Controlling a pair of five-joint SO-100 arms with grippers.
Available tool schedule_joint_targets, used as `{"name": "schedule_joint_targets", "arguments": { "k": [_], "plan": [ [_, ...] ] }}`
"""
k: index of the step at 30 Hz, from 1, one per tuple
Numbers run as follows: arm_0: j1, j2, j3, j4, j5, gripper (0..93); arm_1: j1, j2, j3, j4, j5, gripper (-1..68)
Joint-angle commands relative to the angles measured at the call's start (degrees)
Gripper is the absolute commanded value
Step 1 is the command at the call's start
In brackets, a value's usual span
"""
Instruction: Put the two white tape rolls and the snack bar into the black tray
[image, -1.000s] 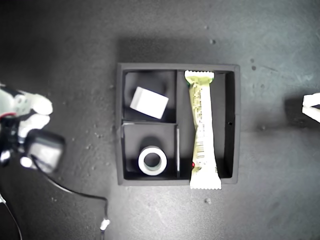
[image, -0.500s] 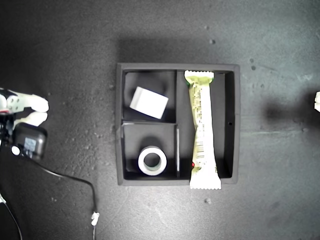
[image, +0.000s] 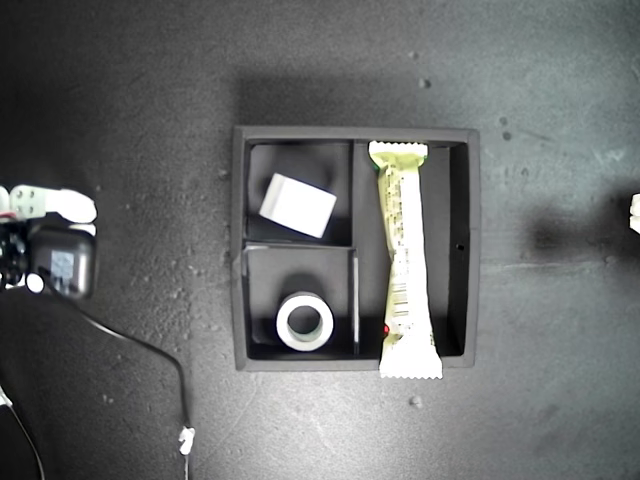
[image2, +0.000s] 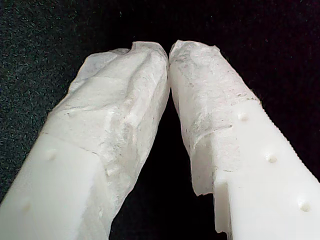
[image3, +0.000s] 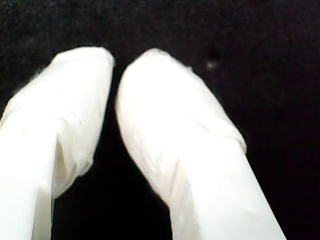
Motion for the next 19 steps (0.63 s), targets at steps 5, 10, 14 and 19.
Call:
{"name": "schedule_joint_targets", "arguments": {
  "k": [5, 10, 14, 19],
  "plan": [
    [1.0, 2.9, 3.3, 2.1, 12.7, 1.1, -0.8, 0.4, 0.7, 0.3, -0.4, 0.2],
    [1.0, 2.9, 3.3, 2.1, 12.7, 1.1, -0.8, 0.4, 0.7, 0.3, -0.4, 0.2],
    [1.0, 2.9, 3.3, 2.1, 12.7, 1.1, -0.8, 0.4, 0.7, 0.3, -0.4, 0.2],
    [1.0, 2.9, 3.3, 2.1, 12.7, 1.1, -0.9, 0.4, 0.7, 0.3, -0.4, 0.2]
  ]
}}
